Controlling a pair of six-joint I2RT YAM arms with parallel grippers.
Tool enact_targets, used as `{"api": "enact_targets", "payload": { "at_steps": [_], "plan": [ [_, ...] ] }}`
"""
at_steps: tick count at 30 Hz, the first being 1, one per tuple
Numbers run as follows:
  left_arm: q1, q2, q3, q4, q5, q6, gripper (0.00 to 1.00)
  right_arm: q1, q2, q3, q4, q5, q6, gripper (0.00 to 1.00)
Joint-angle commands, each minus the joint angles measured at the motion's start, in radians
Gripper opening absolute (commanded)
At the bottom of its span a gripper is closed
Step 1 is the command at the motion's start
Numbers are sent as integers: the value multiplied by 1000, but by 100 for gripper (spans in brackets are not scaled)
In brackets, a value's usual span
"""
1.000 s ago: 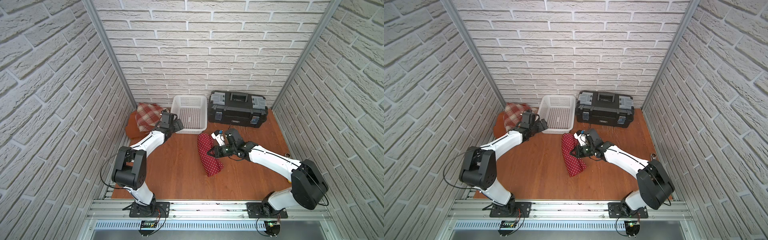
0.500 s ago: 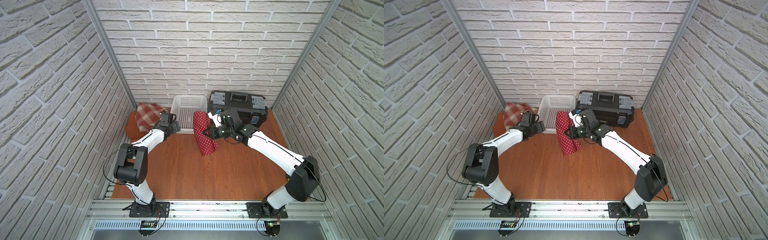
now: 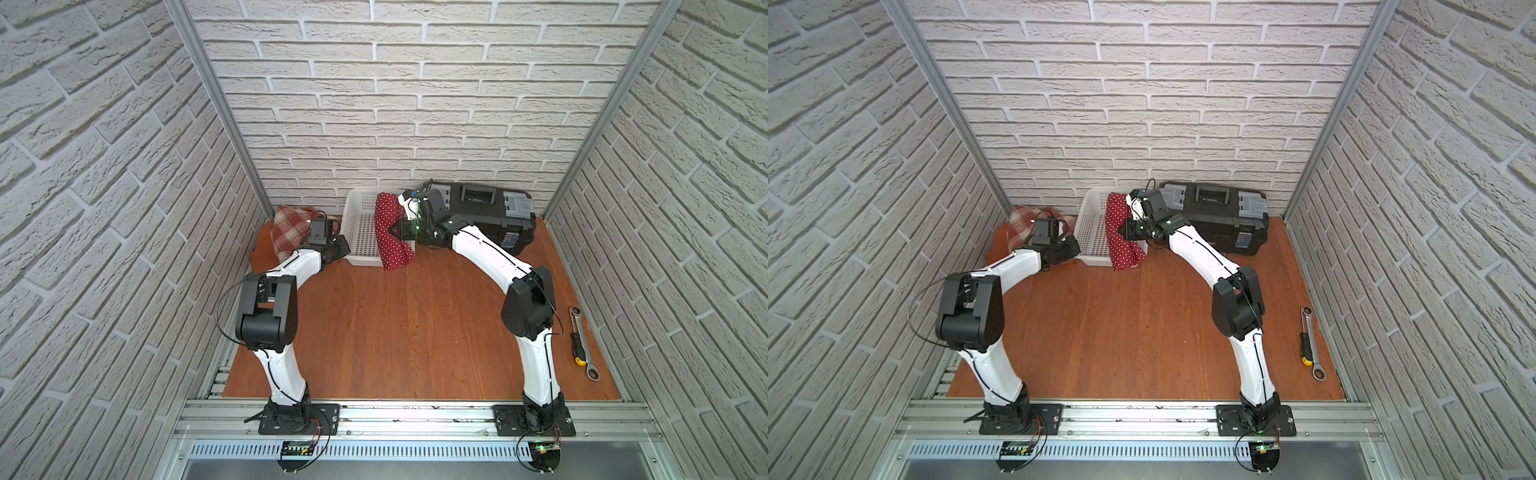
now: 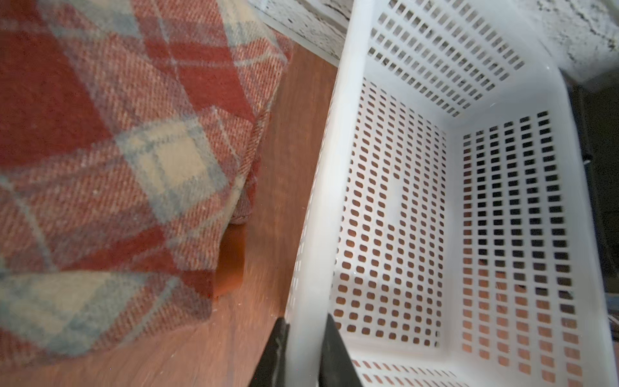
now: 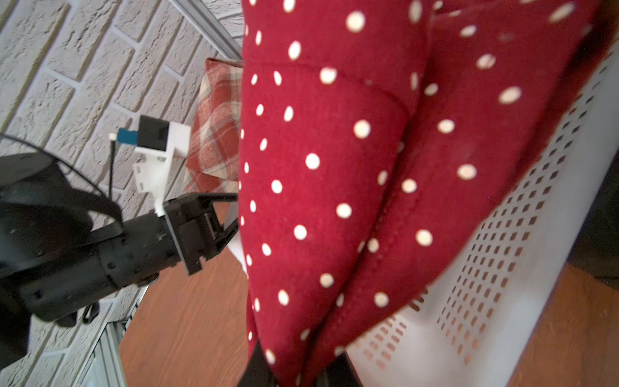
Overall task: Roll up the skirts
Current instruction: Place the skirt in the basket.
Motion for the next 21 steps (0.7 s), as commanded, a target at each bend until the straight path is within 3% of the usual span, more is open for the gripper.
{"api": "enact_targets", "payload": {
  "at_steps": [1,8,14,21],
  "plan": [
    [-22,-15,5,10,23,80,0,-21,35,103,43,-16,32,3],
    [-24,-52,-29,-34,70,88,0,-35,73,136,117,-24,106,3],
    [-27,-73,-72,-37,79,89,0,-47,214,319,99,-71,152,3],
    [-26,-70,-64,-68,86,90,0,-50,318,383,58,-20,159,3]
  ]
}}
